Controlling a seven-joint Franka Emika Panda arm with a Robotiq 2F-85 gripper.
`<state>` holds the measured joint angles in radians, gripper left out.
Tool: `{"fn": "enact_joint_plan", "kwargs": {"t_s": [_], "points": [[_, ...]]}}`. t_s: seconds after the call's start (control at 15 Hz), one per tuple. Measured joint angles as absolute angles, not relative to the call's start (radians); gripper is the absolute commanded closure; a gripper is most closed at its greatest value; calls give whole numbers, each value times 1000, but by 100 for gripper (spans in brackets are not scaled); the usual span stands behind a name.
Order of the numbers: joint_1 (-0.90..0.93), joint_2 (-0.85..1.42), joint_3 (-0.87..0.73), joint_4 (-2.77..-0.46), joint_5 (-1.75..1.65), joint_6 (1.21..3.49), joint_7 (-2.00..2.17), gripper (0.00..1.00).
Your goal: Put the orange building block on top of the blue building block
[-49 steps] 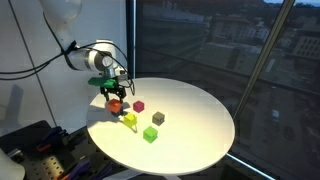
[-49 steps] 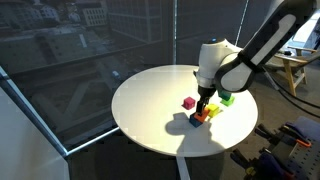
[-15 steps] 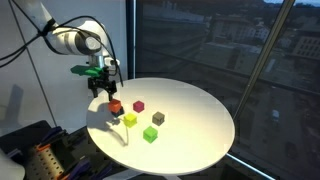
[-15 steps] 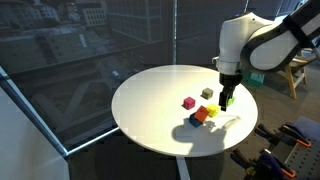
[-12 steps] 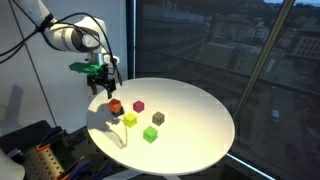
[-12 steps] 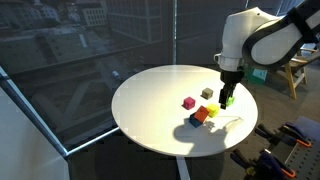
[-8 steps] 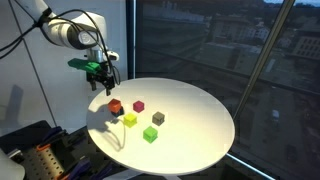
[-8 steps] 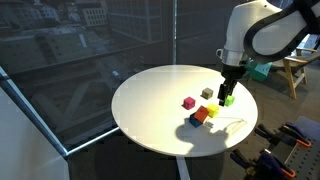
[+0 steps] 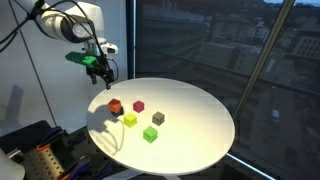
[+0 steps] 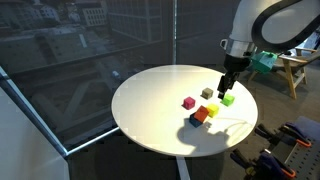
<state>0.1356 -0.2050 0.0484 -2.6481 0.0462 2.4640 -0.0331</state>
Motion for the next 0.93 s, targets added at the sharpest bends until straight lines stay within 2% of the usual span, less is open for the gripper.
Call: {"fn": "enact_joint_plan", "kwargs": {"t_s": [0.93], "points": [[134,-251,49,-2674,46,2463,8,0]]}}
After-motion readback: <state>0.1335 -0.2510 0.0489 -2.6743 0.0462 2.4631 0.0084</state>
